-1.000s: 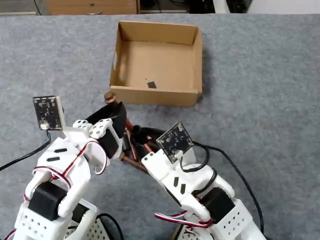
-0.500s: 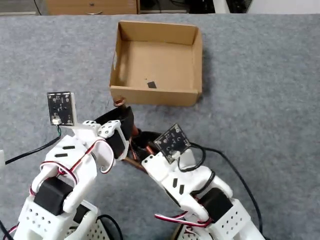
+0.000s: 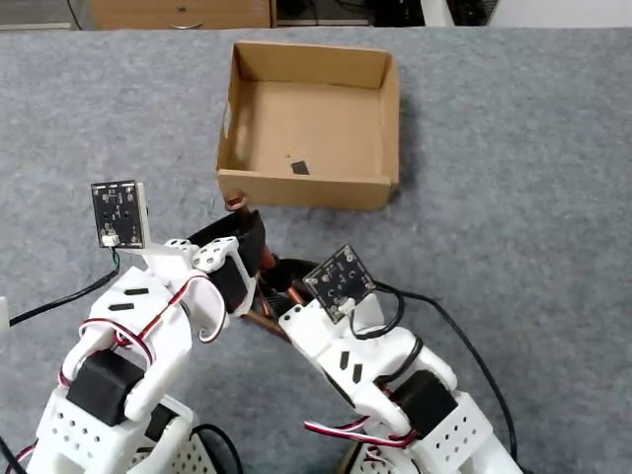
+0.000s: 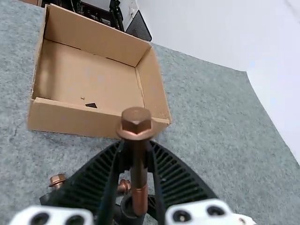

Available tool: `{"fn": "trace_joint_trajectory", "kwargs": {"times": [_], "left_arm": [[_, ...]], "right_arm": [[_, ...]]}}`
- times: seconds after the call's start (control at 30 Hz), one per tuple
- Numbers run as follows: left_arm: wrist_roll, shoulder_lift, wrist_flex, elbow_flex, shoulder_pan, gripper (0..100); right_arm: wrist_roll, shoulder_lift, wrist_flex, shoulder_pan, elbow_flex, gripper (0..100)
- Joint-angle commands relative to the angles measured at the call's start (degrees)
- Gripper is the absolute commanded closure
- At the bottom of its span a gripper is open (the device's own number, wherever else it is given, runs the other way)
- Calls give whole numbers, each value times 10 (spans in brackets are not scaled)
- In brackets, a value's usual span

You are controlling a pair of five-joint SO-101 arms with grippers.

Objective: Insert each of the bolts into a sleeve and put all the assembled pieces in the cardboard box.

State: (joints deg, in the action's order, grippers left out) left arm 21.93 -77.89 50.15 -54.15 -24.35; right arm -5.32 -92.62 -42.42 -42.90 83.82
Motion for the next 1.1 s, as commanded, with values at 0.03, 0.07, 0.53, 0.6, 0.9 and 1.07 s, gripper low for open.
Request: {"fn": "trace_joint_trajectory", "kwargs": {"times": [0.03, 0.07, 0.53, 0.6, 0.9, 1.07], "left_arm": [[2, -7, -7, 16, -3, 981], [2, -7, -7, 16, -3, 981], [1, -7, -6, 5, 11, 981], [2, -7, -6, -1, 9, 981], [4, -7, -5, -7, 9, 981], [4, -7, 30, -1, 5, 981]], "right_arm": [[-6, -10, -4, 9, -20, 998], [-6, -10, -4, 9, -21, 998], [-6, -11, -23, 12, -52, 998], [-4, -11, -23, 11, -65, 998], [-4, -10, -20, 11, -68, 998], [-3, -8, -16, 12, -66, 998]]}}
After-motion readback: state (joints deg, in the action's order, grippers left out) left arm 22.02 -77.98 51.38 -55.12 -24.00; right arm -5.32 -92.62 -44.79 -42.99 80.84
